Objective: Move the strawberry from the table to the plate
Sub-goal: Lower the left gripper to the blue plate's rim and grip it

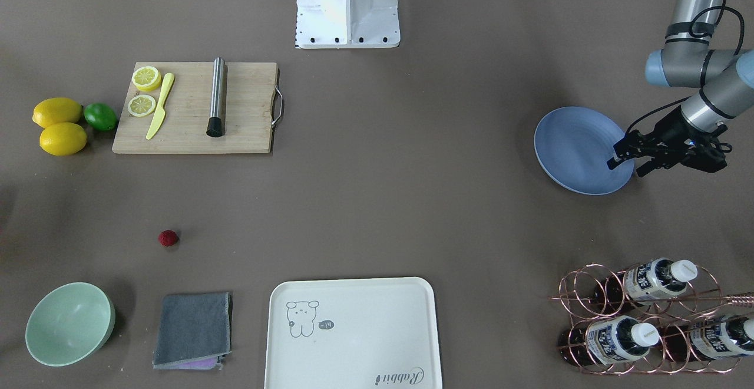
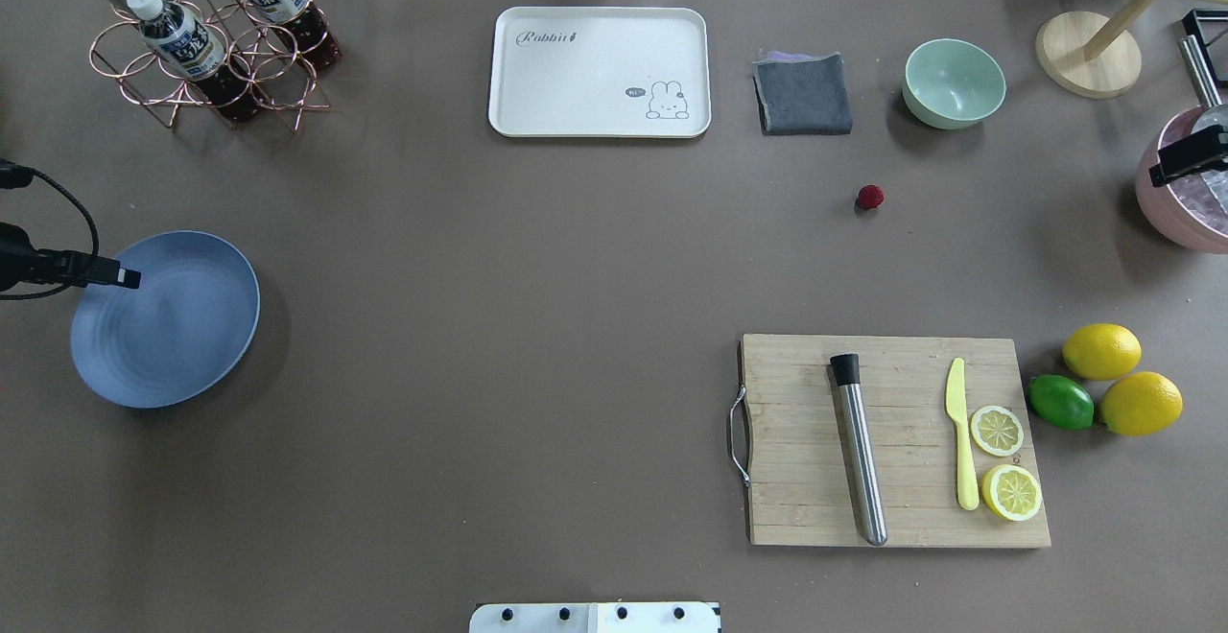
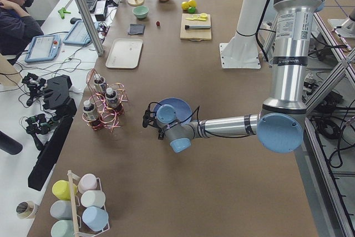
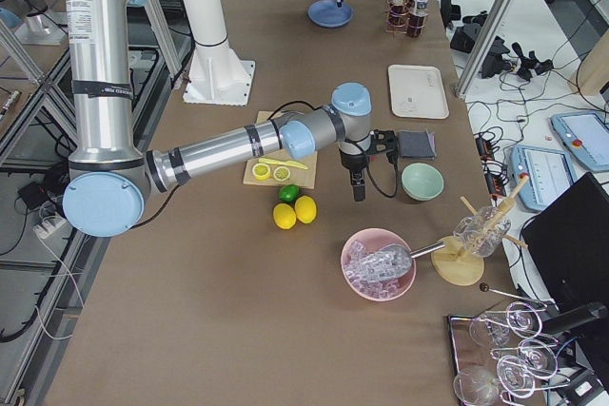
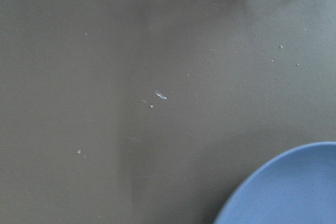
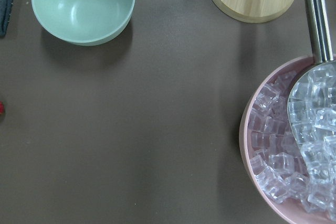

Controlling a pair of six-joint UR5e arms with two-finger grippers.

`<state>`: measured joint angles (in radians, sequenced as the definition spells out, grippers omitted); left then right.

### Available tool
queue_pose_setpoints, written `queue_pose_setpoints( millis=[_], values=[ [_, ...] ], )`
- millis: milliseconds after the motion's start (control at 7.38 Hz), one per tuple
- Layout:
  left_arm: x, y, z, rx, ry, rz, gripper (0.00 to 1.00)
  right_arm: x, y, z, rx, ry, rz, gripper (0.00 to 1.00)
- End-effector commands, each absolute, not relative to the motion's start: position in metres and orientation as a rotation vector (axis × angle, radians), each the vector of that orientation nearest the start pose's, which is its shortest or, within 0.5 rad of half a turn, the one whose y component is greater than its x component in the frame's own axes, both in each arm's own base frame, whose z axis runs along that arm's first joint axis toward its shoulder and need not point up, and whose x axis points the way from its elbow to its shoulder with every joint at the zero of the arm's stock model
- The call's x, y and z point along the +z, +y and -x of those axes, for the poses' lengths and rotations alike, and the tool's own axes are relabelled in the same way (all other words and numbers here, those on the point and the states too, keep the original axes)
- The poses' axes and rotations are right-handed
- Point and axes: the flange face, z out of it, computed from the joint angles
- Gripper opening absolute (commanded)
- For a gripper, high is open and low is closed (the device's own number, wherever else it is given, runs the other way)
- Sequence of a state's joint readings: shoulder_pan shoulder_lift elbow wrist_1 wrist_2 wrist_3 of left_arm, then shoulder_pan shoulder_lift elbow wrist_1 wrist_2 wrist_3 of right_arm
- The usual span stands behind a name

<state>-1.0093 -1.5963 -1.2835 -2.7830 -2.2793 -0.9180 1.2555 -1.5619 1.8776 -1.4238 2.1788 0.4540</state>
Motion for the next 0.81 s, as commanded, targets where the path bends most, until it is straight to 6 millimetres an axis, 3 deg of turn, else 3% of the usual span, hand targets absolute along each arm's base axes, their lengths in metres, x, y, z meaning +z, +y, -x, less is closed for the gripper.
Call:
queue_pose_setpoints(
  millis=[0, 271, 542, 677],
  values=[
    [0.65, -0.462, -0.215, 0.022, 1.105, -0.233, 0.0, 0.494, -0.501, 0.083, -0.011, -0.721, -0.192, 1.0],
    [0.639, -0.462, -0.216, 0.026, 1.122, -0.245, 0.0, 0.494, -0.501, 0.083, -0.01, -0.719, -0.193, 1.0],
    [0.607, -0.464, -0.221, 0.014, 1.184, -0.206, 0.0, 0.495, -0.501, 0.083, -0.011, -0.719, -0.192, 1.0],
    [0.575, -0.473, -0.227, -0.042, 1.232, -0.183, 0.0, 0.495, -0.501, 0.083, -0.013, -0.718, -0.193, 1.0]
  ],
)
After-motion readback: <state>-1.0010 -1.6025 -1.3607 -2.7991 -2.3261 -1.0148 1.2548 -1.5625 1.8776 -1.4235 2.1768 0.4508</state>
